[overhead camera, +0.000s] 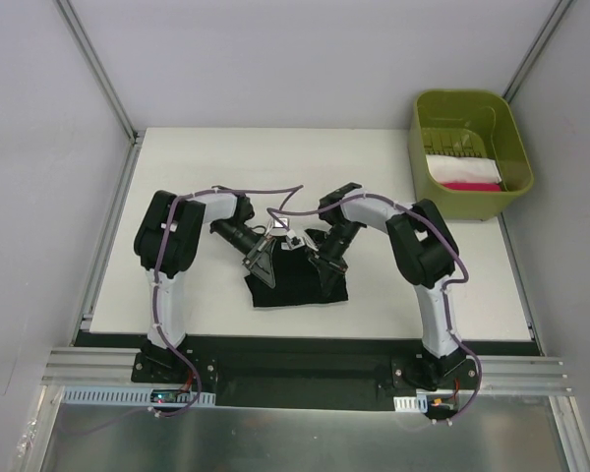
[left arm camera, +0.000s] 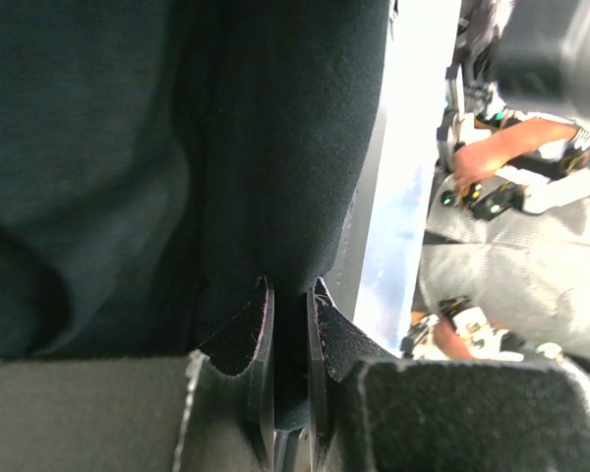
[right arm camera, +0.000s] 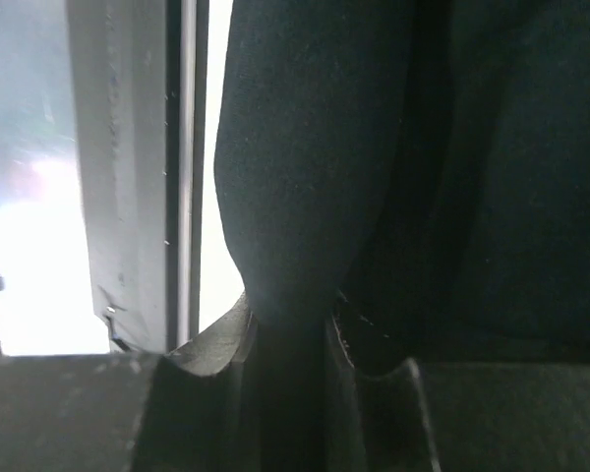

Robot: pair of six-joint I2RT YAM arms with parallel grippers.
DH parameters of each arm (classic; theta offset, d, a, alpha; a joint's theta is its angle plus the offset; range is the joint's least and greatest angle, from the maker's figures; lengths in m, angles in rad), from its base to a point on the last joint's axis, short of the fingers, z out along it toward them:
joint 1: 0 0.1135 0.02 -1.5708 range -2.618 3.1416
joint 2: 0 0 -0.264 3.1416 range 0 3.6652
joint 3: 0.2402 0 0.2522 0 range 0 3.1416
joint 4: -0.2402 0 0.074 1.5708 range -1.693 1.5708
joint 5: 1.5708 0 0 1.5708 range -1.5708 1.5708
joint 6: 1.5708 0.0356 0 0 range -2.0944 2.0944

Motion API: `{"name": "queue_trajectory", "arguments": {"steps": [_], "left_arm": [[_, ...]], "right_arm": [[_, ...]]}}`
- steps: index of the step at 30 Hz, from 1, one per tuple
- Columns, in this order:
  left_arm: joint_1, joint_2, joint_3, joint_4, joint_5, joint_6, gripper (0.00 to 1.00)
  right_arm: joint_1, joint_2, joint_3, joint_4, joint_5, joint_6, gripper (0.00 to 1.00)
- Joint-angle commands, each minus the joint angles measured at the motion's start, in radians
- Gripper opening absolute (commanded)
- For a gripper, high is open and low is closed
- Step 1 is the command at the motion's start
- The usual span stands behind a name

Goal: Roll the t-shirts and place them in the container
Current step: Roll the T-shirt to the center of the board.

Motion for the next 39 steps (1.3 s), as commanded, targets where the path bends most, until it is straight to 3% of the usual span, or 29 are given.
{"name": "queue_trajectory", "arguments": {"steps": [1,5,10,13,19,23,25,26,29,34,39], "left_arm": [[0.056,0.021,0.028,0.025,-0.056,-0.133,0.04],[0.104,0.010,0.028,0.150,-0.088,-0.307,0.24],[0.139,-0.042,0.040,0.171,-0.150,-0.380,0.30],[0.170,-0.137,0.010,0.200,-0.238,-0.405,0.32],[0.159,-0.505,-0.128,0.378,-0.458,-0.316,0.41],[0.044,-0.780,-0.260,0.460,-0.579,-0.157,0.50],[-0.081,-0.871,-0.381,0.536,-0.636,-0.022,0.55],[-0.123,-0.954,-0.426,0.576,-0.682,0.010,0.63],[-0.266,-1.051,-0.579,0.709,-0.792,0.103,0.66],[-0.401,-1.066,-0.719,0.848,-0.869,0.146,0.67],[-0.430,-1.043,-0.757,0.875,-0.851,0.164,0.67]], "right_arm": [[-0.029,0.070,0.036,-0.251,-0.018,-0.029,0.06],[-0.034,0.147,0.126,-0.272,-0.011,0.050,0.06],[-0.042,0.354,0.346,-0.444,0.005,0.138,0.05],[-0.051,0.450,0.444,-0.462,0.017,0.225,0.04],[-0.046,0.486,0.473,-0.456,0.046,0.268,0.02],[-0.031,0.504,0.476,-0.406,0.107,0.374,0.01],[-0.007,0.519,0.473,-0.397,0.156,0.391,0.01],[0.003,0.527,0.481,-0.397,0.172,0.399,0.01],[0.021,0.543,0.487,-0.397,0.204,0.419,0.01],[0.015,0.536,0.486,-0.393,0.193,0.417,0.01],[0.013,0.535,0.483,-0.387,0.200,0.423,0.01]]}}
